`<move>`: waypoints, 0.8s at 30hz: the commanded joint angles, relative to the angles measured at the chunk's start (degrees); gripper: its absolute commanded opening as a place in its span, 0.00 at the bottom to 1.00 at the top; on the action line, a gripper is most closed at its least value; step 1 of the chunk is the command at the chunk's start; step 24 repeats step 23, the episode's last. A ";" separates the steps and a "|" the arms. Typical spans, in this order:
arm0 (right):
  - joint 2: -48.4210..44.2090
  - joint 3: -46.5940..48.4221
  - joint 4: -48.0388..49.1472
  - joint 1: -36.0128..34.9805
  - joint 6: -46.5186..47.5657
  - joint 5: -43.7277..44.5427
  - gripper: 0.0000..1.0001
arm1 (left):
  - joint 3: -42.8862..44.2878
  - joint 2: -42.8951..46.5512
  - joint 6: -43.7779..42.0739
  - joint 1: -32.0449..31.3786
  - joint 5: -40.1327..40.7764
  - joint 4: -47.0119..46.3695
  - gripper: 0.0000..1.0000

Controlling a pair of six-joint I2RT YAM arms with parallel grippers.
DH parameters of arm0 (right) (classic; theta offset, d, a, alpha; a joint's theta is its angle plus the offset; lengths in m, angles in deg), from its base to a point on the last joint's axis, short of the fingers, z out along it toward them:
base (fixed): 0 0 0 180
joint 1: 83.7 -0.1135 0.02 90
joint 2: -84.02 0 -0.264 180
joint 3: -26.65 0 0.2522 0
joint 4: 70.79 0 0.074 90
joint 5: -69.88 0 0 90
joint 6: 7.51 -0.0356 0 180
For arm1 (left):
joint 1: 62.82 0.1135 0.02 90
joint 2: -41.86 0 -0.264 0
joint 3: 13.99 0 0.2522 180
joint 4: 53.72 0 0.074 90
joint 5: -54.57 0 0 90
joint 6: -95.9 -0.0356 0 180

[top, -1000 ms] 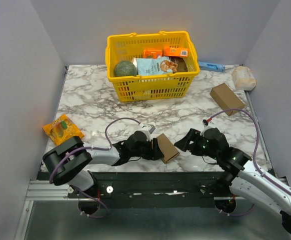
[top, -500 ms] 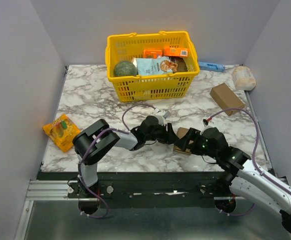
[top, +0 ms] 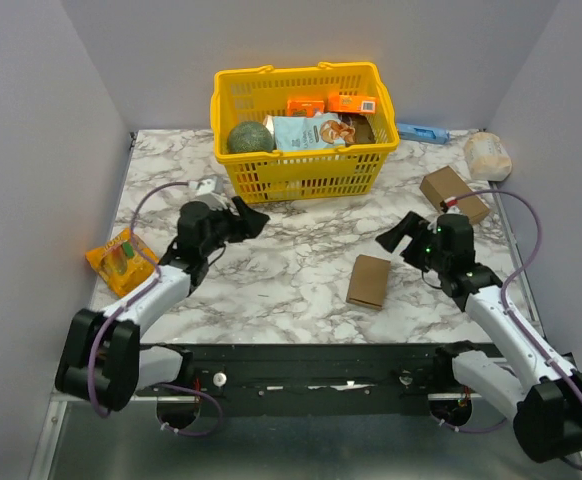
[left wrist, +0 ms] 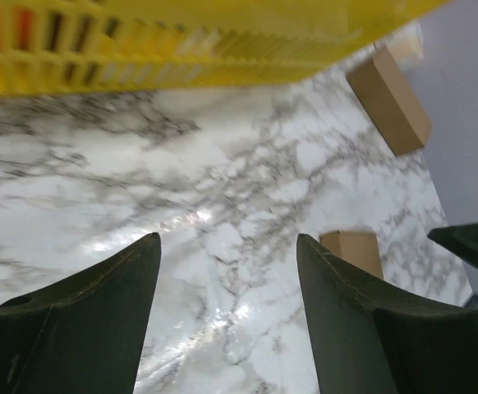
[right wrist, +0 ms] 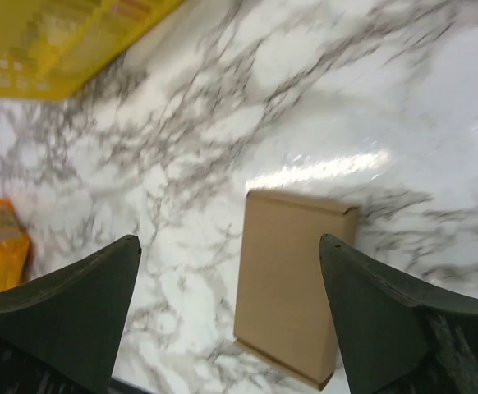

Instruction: Fold the paper box

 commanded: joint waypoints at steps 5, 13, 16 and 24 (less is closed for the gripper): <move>-8.70 3.78 0.27 19.29 13.94 -4.38 0.98 | 6.12 20.43 -7.70 10.00 7.49 28.35 0.99; -17.24 5.02 -3.44 19.39 21.51 4.35 0.99 | 17.65 18.07 -17.19 10.08 12.04 45.67 0.99; -18.38 4.67 -3.44 19.39 22.21 5.13 0.99 | 17.39 18.50 -18.51 10.08 13.29 44.98 0.99; -19.79 3.96 -3.26 19.39 22.56 6.89 0.99 | 12.74 24.74 -18.95 10.17 11.88 41.55 0.99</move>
